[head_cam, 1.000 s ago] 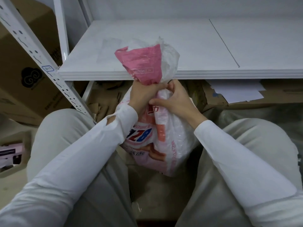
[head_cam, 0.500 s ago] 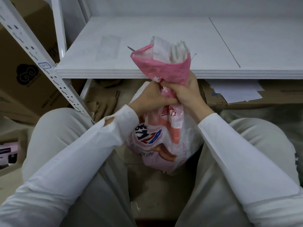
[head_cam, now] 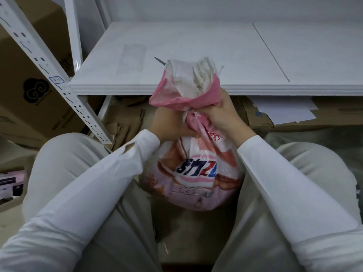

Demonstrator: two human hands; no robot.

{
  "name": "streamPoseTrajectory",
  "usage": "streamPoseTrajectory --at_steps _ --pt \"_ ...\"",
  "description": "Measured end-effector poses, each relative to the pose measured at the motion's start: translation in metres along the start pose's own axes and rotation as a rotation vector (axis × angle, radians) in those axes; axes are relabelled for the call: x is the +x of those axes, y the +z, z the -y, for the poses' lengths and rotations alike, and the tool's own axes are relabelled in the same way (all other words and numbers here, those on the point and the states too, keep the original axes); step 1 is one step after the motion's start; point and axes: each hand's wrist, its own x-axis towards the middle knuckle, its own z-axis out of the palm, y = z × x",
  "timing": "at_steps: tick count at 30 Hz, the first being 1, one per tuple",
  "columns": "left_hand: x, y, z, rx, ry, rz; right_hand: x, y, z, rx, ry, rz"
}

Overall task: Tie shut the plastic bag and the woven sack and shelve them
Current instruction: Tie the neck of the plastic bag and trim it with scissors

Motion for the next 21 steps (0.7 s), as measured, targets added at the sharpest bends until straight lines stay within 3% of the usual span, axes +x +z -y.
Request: streamPoseTrajectory --at_steps 4,8,11,16,19,21 --pt "-0.002 0.007 -0.015 0.121 -0.171 -0.233 0.006 0.017 -0.009 -0.075 -0.040 -0.232" --pt "-0.005 0.011 -0.026 -0.004 -0.301 -0.208 0.007 0.027 -0.016 -0.070 -0.056 -0.374" --pt "-0.002 0.003 -0.020 -0.172 -0.298 -0.040 0.010 0.013 -0.016 0.079 -0.013 -0.336" --pt "-0.001 -0.030 -0.011 -0.789 -0.342 0.387 0.012 -0.003 -0.012 0.337 0.083 -0.228" --pt "-0.005 -0.028 -0.004 -0.937 -0.371 0.456 0.009 -0.002 -0.010 0.460 0.128 -0.082" --pt "-0.006 -0.020 -0.006 -0.916 -0.356 0.365 0.010 -0.002 -0.008 0.536 0.155 -0.011"
